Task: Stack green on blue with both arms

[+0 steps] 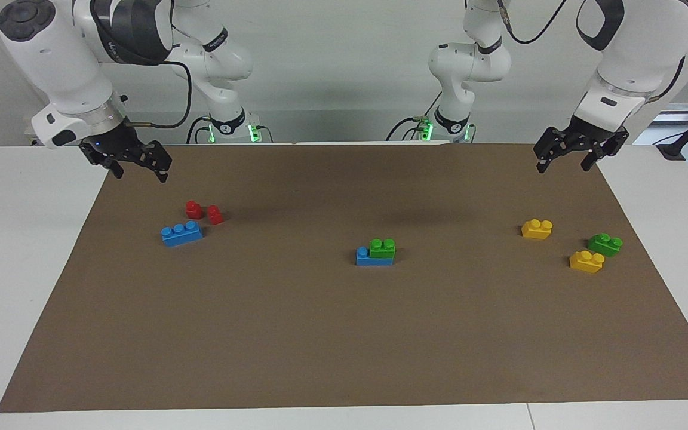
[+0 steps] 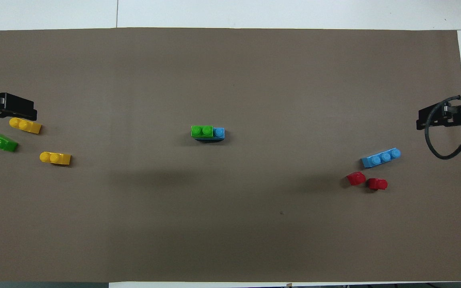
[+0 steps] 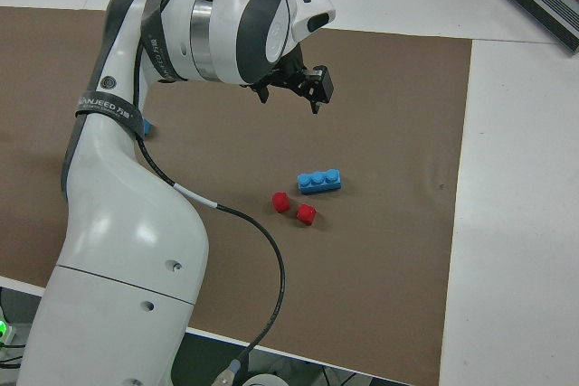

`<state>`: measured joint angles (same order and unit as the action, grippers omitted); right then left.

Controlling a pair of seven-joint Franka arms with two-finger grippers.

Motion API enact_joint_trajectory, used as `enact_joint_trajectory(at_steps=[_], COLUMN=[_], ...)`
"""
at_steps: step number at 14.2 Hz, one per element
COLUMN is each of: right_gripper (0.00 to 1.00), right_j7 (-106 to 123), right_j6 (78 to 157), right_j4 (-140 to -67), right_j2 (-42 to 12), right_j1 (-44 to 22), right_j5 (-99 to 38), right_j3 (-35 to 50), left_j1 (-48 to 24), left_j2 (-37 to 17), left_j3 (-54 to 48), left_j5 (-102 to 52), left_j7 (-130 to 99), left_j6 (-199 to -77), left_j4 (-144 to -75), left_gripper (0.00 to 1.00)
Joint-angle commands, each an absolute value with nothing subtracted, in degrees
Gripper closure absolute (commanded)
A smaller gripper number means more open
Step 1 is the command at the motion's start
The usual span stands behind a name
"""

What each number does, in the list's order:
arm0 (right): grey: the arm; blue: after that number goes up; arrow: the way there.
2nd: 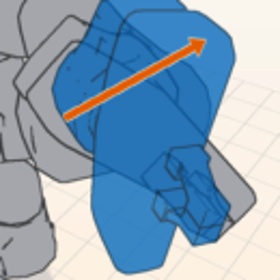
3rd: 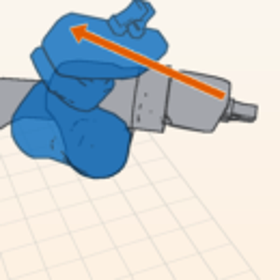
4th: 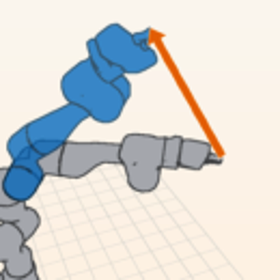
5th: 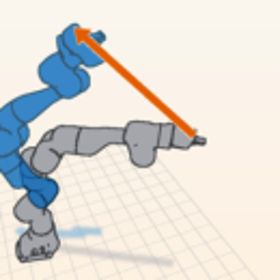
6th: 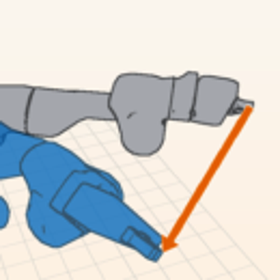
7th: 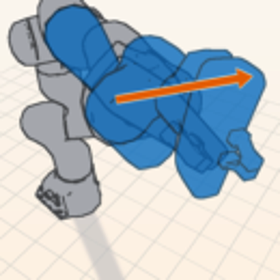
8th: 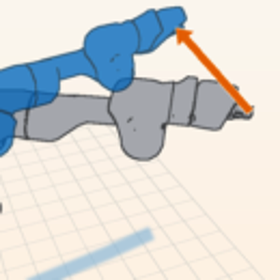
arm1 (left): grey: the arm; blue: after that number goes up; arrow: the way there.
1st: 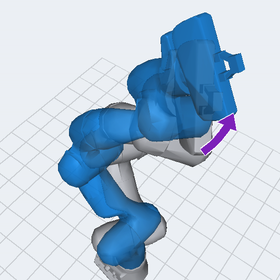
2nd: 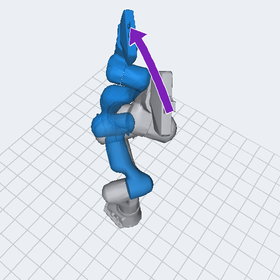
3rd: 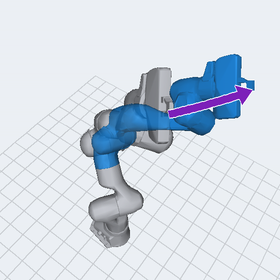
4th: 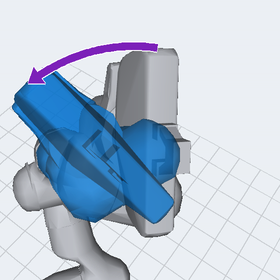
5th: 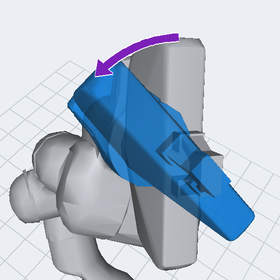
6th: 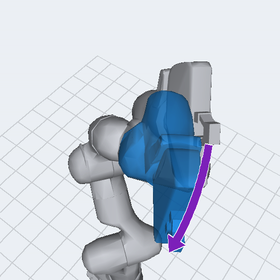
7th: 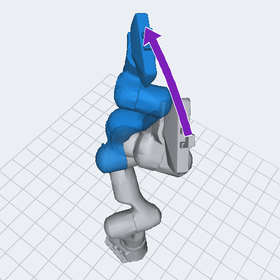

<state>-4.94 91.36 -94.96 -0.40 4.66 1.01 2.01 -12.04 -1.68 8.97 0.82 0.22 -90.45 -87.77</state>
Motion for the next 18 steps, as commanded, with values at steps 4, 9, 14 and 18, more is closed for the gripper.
enact_joint_trajectory(at_steps=[4, 9, 14, 18], right_gripper=[0.01, 0.01, 0.01, 0.01], right_j7=[-4.31, -4.48, -4.57, -4.57], right_j6=[92.11, 92.28, 92.72, 92.99], right_j4=[-94.48, -94.74, -94.92, -95.18], right_j2=[-0.79, -0.7, -0.62, -0.53], right_j1=[5.01, 5.1, 5.01, 5.01], right_j5=[1.23, 1.23, 1.23, 1.23], right_j3=[2.2, 2.28, 2.2, 2.2], left_j1=[-12.22, -12.04, -12.04, -12.04], left_j2=[0.26, 0.35, 0.35, 0.35], left_j3=[8.79, 8.79, 8.79, 8.88], left_j5=[1.49, 0.62, 0.26, 0.26], left_j7=[0.62, 0.44, 0.44, 0.35], left_j6=[-92.46, -92.9, -92.81, -92.81], left_j4=[-90.52, -90.62, -90.7, -90.62], left_gripper=[0.0, 0.0, 0.0, 0.0])
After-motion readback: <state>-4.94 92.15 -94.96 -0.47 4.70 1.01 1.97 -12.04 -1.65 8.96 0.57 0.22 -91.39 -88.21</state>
